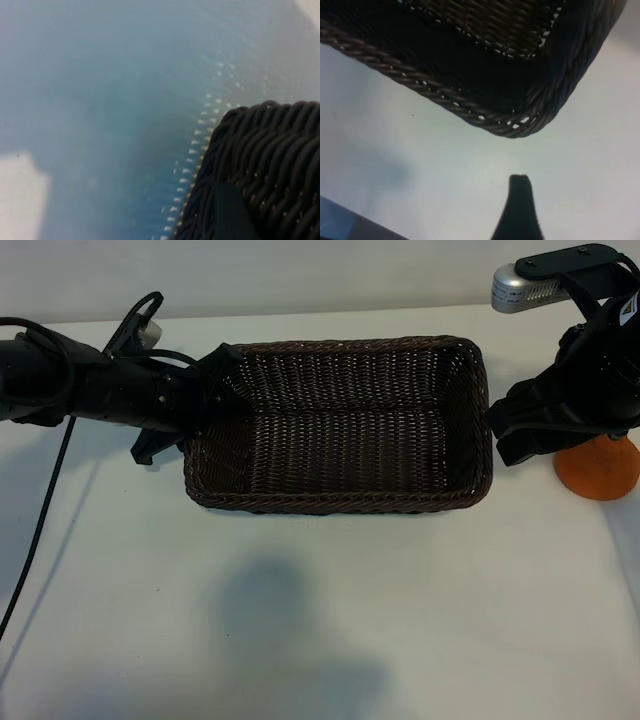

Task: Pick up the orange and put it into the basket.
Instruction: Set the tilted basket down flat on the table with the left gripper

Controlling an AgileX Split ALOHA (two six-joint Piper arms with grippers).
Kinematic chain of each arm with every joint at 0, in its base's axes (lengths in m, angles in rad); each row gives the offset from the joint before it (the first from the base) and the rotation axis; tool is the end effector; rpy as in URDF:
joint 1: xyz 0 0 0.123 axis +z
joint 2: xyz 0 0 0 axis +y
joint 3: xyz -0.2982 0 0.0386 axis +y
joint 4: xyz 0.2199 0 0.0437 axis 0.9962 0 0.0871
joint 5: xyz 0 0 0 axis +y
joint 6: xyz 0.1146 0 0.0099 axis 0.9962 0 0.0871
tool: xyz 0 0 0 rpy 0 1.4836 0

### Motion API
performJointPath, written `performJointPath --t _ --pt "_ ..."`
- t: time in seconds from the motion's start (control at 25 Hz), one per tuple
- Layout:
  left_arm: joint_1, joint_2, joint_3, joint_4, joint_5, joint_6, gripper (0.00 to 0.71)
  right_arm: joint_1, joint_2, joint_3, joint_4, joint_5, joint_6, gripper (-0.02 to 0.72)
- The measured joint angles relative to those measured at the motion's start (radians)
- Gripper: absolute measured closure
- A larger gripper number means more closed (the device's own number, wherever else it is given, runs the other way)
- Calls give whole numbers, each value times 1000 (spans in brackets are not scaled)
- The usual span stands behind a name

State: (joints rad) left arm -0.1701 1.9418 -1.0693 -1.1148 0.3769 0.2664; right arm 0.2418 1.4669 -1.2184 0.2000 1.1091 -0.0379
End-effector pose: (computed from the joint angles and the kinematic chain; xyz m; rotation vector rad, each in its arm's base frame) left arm 0.3694 -0.1021 0.1578 -0.7090 2.5547 -0.7937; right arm 0.2530 0.0835 0.3040 -0.3089 2.8294 0.3172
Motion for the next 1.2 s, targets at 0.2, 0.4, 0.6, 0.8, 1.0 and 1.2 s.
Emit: performJointPath --t 0.2,0.4,0.6,0.8,1.0,1.2 --pt "0 3 0 5 0 -9 306 0 0 0 0 3 0 154" --pt "0 29 0 30 12 -27 306 0 0 0 0 3 0 154" --pt "0 33 0 46 18 -41 306 0 0 0 -2 3 0 154" --pt "0 33 0 49 18 -46 306 0 0 0 -3 2 0 154" --pt "0 33 0 49 21 -51 306 0 0 0 -3 2 0 154" --pt "0 33 0 46 43 -51 253 0 0 0 -3 2 0 154"
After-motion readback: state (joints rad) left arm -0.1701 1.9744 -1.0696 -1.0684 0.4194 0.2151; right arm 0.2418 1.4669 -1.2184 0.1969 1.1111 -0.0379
